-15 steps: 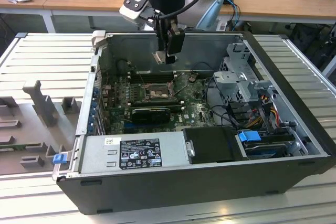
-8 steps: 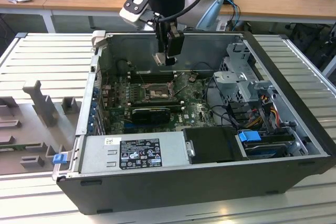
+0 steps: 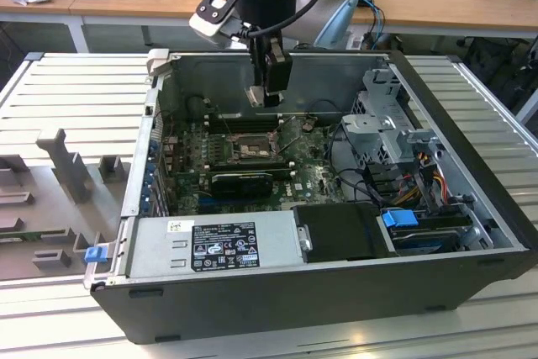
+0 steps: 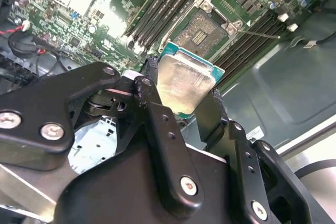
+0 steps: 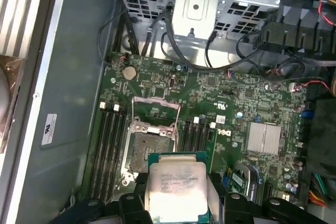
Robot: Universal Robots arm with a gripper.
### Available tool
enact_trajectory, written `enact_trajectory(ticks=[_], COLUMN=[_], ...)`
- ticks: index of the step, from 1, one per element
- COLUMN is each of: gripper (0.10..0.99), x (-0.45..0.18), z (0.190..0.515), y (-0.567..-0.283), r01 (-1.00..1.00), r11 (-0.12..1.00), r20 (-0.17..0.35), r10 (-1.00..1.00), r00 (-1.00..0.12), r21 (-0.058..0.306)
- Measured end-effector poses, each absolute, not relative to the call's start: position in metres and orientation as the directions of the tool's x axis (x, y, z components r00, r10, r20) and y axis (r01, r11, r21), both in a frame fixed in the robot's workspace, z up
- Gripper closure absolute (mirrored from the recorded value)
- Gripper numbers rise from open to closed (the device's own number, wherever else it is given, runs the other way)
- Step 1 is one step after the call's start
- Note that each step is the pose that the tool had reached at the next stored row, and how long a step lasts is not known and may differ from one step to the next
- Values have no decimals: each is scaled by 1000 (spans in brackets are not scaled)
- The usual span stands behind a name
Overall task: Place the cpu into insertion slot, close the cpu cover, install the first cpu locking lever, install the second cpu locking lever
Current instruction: 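Place the cpu into insertion slot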
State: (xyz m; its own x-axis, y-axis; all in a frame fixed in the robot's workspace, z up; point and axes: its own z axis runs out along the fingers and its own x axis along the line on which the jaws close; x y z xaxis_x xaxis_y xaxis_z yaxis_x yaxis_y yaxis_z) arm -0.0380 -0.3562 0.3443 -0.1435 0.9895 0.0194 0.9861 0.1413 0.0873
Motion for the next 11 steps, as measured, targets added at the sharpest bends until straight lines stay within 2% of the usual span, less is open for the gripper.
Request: enact_trajectory(ticks=[4,11], gripper=[557,557], x=[-38,-38], z=[341,337], y=[-356,-356], r01=[991,991], r11=[102,100], r20=[20,19], r10=[994,995], r00=[-104,-102], r21=[87,87])
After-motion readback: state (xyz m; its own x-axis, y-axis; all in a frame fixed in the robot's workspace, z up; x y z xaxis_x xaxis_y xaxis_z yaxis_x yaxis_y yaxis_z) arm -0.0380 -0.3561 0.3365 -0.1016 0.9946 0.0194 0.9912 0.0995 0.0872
